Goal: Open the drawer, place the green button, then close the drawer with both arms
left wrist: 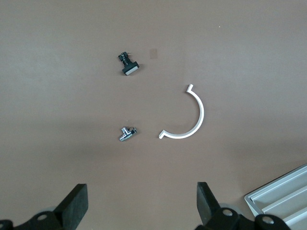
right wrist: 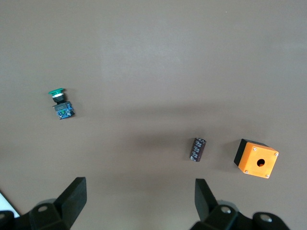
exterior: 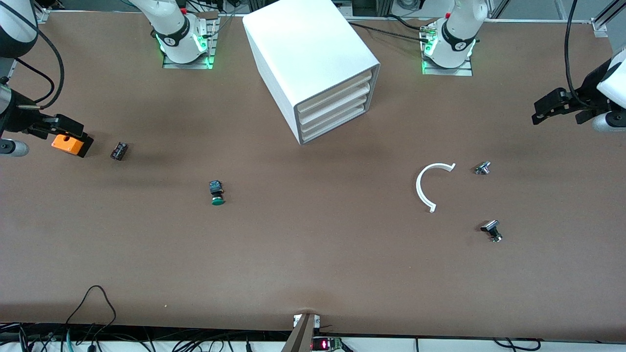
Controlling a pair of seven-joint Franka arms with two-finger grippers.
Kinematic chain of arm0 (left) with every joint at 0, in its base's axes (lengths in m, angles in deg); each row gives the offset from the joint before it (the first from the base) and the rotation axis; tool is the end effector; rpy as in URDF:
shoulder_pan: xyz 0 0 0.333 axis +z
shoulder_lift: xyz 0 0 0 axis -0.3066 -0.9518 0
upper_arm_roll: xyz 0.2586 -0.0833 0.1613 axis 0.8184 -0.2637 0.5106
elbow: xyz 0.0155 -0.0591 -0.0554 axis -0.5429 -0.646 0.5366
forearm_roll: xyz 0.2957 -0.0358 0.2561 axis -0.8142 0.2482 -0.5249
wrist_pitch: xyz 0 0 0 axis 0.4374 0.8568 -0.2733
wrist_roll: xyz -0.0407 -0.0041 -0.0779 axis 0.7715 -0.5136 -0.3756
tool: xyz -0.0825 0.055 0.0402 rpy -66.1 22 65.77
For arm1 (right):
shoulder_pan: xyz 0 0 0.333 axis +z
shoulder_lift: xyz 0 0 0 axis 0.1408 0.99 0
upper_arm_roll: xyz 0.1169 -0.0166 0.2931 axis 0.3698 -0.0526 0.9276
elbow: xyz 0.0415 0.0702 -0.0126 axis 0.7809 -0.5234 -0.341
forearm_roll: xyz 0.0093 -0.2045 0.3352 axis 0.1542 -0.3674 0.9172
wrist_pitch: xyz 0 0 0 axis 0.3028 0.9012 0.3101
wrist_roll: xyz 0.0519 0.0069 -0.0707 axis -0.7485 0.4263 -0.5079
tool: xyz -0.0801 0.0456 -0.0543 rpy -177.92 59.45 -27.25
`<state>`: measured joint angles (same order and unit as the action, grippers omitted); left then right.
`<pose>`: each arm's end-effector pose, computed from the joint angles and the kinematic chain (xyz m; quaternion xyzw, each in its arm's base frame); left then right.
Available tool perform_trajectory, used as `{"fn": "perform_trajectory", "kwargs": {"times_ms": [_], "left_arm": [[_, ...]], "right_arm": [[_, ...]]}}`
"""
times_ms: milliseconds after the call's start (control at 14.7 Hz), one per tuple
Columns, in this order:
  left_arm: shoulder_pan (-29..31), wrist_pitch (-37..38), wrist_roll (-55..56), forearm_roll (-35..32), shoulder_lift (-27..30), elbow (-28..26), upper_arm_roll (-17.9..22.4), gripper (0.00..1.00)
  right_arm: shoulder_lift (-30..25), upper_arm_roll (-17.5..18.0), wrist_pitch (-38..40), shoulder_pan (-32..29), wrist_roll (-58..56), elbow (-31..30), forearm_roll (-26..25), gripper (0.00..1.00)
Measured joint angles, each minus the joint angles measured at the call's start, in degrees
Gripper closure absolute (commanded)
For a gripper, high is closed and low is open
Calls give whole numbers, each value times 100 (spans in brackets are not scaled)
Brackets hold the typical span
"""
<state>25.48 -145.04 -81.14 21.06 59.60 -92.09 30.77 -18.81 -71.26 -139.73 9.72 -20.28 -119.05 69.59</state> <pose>0.5508 -0.0037 0.6187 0.9997 0.0170 -0.0138 0.0055 0.5734 -0.0369 0.5462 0.9993 -0.0283 -0.0253 0.0057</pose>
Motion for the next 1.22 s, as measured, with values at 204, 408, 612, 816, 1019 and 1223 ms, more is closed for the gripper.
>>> {"fn": "perform_trajectory", "kwargs": {"times_ms": [204, 408, 612, 816, 1019, 1223], "left_arm": [[0, -95, 0, 0, -7, 0, 0, 0], [-1, -108, 0, 0, -9, 0, -2, 0], [-1, -108, 0, 0, -9, 0, -4, 0], [-1, -109, 0, 0, -9, 0, -4, 0], [-4, -109, 0, 0, -9, 0, -7, 0], [-20, -109, 0, 0, -9, 0, -16, 0]], "right_arm": [[-105, 30, -15, 2, 4, -115, 0, 0], [-343, 30, -142, 1, 4, -441, 0, 0], [-469, 30, -181, 1, 4, -594, 0, 0], [-432, 34, -185, 4, -10, -600, 0, 0], [-333, 61, -268, 20, -12, -600, 0, 0], [-242, 80, -351, 33, -13, -597, 3, 0]]}}
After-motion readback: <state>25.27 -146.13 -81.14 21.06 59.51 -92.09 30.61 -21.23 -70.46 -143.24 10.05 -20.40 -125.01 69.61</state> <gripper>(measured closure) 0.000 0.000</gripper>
